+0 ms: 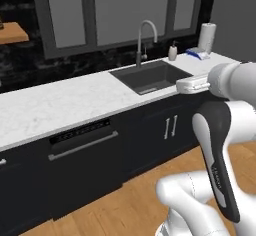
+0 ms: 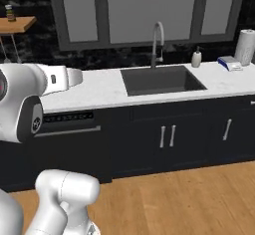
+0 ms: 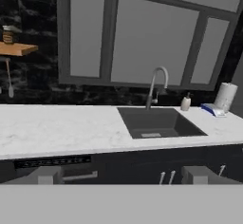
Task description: Gather all objects into one cabinet and sort the glasses and bowls to opposite sides.
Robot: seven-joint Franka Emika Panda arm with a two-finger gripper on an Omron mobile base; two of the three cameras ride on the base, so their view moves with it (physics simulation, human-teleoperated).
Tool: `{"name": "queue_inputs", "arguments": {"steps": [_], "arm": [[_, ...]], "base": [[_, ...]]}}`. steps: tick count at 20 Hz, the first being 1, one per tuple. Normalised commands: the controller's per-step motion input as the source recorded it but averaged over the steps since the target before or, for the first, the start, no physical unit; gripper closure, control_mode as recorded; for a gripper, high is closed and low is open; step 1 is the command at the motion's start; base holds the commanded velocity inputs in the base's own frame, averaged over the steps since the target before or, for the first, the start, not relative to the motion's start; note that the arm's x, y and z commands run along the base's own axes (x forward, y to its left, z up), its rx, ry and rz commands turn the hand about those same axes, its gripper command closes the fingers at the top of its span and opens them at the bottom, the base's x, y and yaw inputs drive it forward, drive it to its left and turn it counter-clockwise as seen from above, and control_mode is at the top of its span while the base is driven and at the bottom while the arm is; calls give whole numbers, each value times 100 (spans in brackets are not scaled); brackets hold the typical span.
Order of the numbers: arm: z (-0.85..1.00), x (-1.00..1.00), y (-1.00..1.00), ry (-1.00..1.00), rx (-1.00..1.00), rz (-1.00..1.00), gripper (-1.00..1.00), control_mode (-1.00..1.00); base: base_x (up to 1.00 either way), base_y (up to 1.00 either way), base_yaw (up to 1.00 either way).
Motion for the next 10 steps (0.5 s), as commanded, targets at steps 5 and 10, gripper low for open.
{"name": "queue_inputs", "arguments": {"steps": [5,10], "arm": [[0,0,0,0,0,0,-100,100],[0,0,0,0,0,0,-100,100]], "base": [[6,95,14],[2,100,16]]}}
